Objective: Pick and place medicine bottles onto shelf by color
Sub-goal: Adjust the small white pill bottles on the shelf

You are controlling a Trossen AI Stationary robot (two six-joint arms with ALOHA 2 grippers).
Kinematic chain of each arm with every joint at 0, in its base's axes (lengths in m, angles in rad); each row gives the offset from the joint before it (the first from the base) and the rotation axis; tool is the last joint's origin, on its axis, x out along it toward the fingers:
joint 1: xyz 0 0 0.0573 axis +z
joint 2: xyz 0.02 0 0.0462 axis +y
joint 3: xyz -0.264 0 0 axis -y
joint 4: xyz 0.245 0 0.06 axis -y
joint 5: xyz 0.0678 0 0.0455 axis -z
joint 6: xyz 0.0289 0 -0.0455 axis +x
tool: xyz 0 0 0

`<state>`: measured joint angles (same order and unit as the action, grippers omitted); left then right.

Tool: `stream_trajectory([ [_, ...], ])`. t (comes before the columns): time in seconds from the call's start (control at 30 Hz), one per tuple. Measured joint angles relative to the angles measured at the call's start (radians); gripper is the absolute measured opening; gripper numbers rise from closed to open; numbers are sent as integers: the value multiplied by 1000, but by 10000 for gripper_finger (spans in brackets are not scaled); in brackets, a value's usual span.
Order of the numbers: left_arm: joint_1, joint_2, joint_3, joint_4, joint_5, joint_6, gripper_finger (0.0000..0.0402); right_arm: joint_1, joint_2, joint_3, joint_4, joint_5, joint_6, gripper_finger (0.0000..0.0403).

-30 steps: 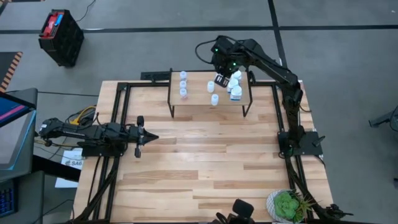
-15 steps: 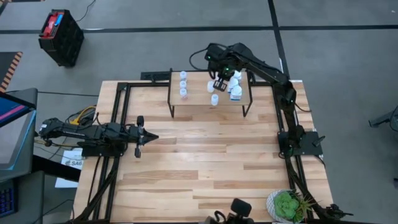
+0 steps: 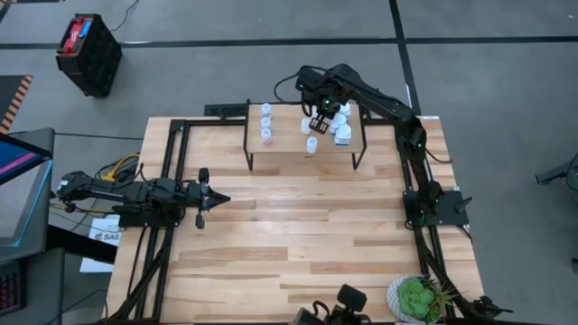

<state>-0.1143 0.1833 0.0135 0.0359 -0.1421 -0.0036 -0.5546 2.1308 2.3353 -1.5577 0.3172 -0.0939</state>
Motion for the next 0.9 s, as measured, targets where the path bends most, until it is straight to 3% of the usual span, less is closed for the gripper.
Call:
stream_trajectory([
  [0.63,0,0,0,0,0,0,0,6,17,-3,70,-1,-12,15],
  [0.9,0,0,0,-1,4,0,0,40,17,-3,122,-53,-48,10],
])
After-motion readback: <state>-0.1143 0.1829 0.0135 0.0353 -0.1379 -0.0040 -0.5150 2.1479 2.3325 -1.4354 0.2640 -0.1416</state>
